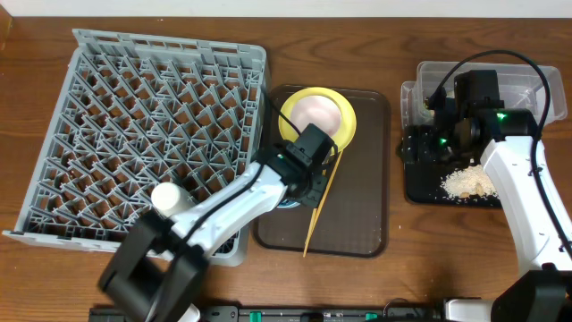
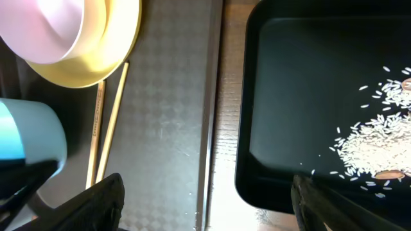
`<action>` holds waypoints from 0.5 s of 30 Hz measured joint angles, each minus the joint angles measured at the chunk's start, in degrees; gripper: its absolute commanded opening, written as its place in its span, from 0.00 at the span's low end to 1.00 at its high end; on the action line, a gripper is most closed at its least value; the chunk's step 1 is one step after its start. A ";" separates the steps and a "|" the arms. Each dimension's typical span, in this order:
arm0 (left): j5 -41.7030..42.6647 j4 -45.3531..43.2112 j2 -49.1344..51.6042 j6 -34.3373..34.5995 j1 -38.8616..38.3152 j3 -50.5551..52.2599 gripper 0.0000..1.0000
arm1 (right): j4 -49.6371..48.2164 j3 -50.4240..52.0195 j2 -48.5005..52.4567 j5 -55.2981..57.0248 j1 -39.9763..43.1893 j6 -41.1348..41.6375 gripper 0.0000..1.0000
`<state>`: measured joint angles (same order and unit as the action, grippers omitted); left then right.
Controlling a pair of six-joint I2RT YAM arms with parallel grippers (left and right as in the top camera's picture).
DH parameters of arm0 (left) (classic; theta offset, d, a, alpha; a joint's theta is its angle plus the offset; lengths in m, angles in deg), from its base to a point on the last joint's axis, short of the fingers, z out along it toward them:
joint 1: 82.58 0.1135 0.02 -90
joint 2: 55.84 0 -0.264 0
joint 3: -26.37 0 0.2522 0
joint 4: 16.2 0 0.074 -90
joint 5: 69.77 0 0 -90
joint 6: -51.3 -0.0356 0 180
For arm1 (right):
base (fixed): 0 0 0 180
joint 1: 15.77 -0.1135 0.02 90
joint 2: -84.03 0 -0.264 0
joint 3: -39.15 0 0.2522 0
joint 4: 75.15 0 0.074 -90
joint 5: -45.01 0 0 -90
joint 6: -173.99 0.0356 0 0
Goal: Sort waste into correct bins and load items into the dishwasher
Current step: 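Reach the left gripper to the light-blue bowl on the tray, then grasp the rim of the light-blue bowl with the left gripper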
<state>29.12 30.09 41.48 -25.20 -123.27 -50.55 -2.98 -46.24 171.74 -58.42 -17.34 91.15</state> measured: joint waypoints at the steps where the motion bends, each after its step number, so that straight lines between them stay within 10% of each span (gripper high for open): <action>1: 0.22 0.00 -1.01 0.00 0.00 0.00 0.06 | 0.11 0.02 0.00 -0.02 0.00 0.00 0.81; 15: 11.63 -0.13 -24.20 -0.26 18.82 0.00 0.06 | 0.48 0.00 0.00 0.00 0.00 -0.09 0.81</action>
<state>40.74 29.96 17.29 -25.47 -104.45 -50.55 -2.50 -46.24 171.74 -58.42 -17.34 91.06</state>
